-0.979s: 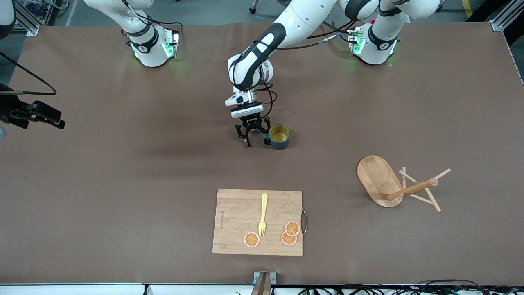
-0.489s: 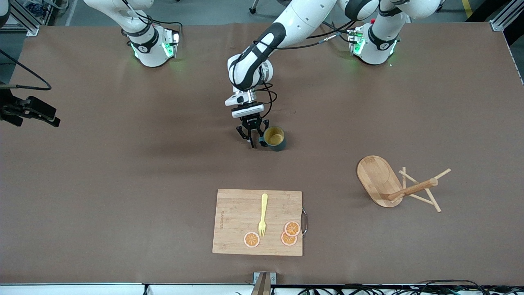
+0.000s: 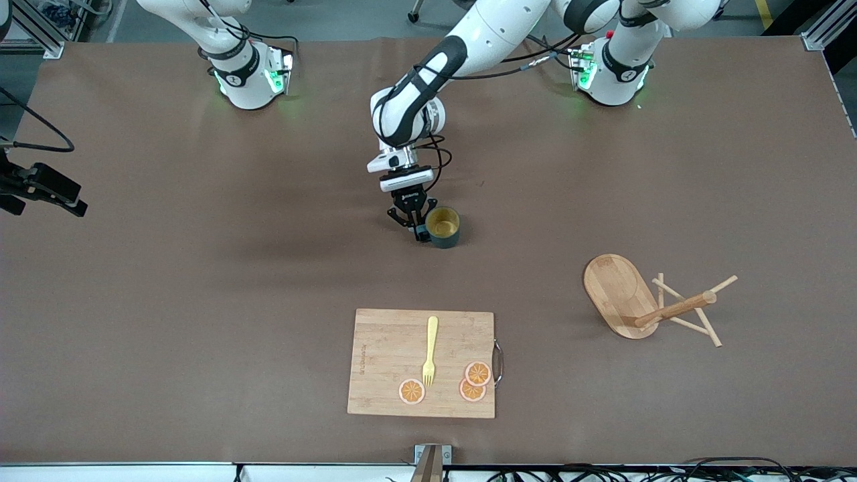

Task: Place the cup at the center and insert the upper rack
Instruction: 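Lift the mug with the left gripper toward the wooden mug tree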

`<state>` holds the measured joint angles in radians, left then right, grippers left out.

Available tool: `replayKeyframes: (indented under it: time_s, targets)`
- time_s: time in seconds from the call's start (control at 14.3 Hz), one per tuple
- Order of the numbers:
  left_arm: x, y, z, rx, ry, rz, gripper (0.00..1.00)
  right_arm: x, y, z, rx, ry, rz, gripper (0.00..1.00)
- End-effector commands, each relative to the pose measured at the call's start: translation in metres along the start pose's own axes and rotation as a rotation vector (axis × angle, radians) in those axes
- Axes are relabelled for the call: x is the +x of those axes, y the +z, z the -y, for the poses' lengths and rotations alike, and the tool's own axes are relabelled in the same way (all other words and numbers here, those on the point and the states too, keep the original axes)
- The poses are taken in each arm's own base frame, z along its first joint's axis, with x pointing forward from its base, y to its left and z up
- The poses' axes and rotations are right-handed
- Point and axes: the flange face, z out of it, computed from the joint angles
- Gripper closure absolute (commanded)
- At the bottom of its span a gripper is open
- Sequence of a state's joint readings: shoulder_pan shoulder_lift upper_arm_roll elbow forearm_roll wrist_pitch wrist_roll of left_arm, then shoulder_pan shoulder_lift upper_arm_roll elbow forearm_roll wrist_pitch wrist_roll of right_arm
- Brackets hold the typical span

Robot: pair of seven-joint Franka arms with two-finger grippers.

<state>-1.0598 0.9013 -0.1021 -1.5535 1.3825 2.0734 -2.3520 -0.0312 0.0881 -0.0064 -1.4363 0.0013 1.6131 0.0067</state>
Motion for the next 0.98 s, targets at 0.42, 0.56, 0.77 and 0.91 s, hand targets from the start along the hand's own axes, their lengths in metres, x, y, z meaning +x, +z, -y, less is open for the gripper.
replayKeyframes:
  time_s: [0.42, 0.56, 0.77, 0.91]
  targets:
    - [0.126, -0.043, -0.042, 0.041, -0.265, 0.117, 1.0, -0.011, -0.003, -0.002, -0.004, 0.006, 0.01, 0.0]
    - [0.179, -0.061, -0.042, 0.053, -0.346, 0.187, 1.0, -0.014, -0.006, -0.002, -0.004, 0.012, 0.018, 0.0]
    - [0.274, -0.093, -0.027, 0.079, -0.419, 0.398, 1.0, -0.012, -0.007, -0.01, -0.004, 0.026, 0.007, 0.0]
    - [0.323, -0.092, -0.009, 0.103, -0.512, 0.521, 1.0, -0.012, -0.005, -0.017, 0.001, 0.04, 0.016, 0.0]
